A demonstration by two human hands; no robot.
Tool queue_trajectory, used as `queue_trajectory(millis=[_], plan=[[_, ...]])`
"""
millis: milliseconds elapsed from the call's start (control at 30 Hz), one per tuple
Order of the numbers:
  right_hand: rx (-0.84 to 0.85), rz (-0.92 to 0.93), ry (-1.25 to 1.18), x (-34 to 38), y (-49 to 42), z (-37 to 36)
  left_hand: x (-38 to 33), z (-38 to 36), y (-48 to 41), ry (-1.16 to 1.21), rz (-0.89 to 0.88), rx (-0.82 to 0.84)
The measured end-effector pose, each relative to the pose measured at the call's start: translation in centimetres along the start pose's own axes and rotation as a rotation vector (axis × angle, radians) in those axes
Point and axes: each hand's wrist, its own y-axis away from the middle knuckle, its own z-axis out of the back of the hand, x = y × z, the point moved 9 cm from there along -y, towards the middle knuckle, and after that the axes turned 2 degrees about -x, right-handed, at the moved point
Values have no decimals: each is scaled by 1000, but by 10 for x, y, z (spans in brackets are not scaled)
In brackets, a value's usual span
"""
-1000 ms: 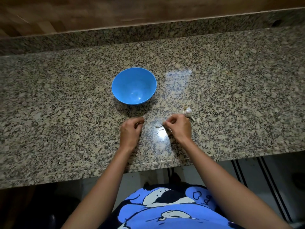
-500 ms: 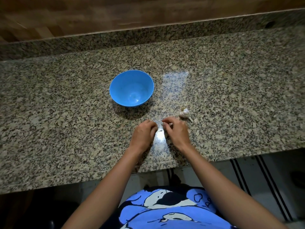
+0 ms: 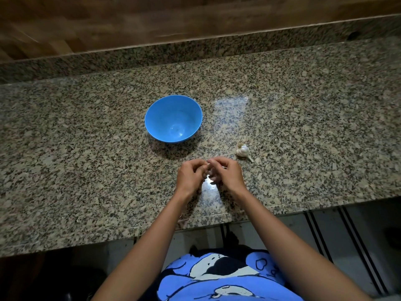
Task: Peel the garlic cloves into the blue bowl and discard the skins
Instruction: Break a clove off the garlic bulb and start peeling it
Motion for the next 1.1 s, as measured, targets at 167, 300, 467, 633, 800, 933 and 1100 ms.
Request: queue_trajectory(millis=[167,300,467,633,800,933,1100], plan=[[101,-281,-317,-10,6,-14,-11,2,8,-20,-79,-73],[15,-434,-632,-16,9,-10,-25,-6,12,-50,-118,-25],[-19,-580,-727,-22,22,-11,-32,-6,11,-126,-184,-35],[-77,-606,-820,-24,25,-5,-32,-13,9,-37,-175,69],[-241,-541,-756,-31,23,21,-1,-26,7,-343,-198,89],[-343,-525,-713,-36,24,38,10,-54,17,-611,-363,251],[-307,-529,-676,-33,28,33,-8,-42,37,-654,-679,242]])
